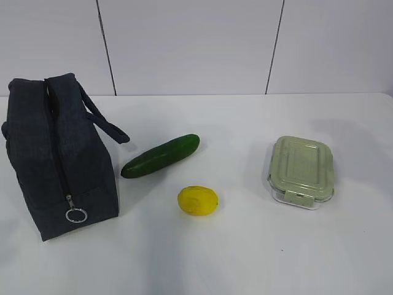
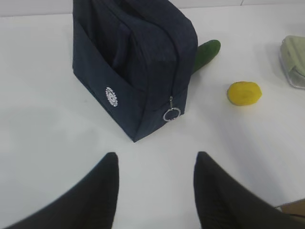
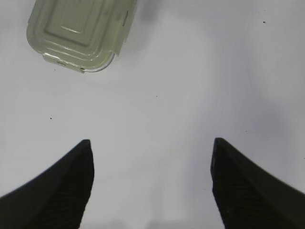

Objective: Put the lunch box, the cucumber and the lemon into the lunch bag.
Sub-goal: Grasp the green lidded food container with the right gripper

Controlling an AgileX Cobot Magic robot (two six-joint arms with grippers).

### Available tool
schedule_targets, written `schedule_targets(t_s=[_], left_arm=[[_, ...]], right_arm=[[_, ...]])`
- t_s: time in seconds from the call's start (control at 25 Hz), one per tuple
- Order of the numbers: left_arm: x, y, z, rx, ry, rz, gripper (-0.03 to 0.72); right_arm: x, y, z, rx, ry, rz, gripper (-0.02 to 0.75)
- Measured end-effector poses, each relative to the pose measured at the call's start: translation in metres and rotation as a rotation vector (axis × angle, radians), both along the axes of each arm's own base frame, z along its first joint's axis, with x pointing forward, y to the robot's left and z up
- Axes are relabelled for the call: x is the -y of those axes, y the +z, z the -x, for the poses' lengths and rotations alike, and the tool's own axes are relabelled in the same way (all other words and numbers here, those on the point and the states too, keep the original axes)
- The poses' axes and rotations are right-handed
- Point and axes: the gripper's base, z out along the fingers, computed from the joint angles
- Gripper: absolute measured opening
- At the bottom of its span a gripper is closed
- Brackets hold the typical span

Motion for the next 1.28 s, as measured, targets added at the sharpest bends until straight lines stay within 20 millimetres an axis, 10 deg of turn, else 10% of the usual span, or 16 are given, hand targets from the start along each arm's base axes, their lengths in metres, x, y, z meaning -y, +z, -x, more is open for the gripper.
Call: schedule_targets(t_s=[1.28], left_arm=[[0.014,0.040,-0.104,-0.252,0.072,0.292,0.382]], right_arm=[[0.000,0.000,0.000,0.001,-0.001,-0.005,0.579]])
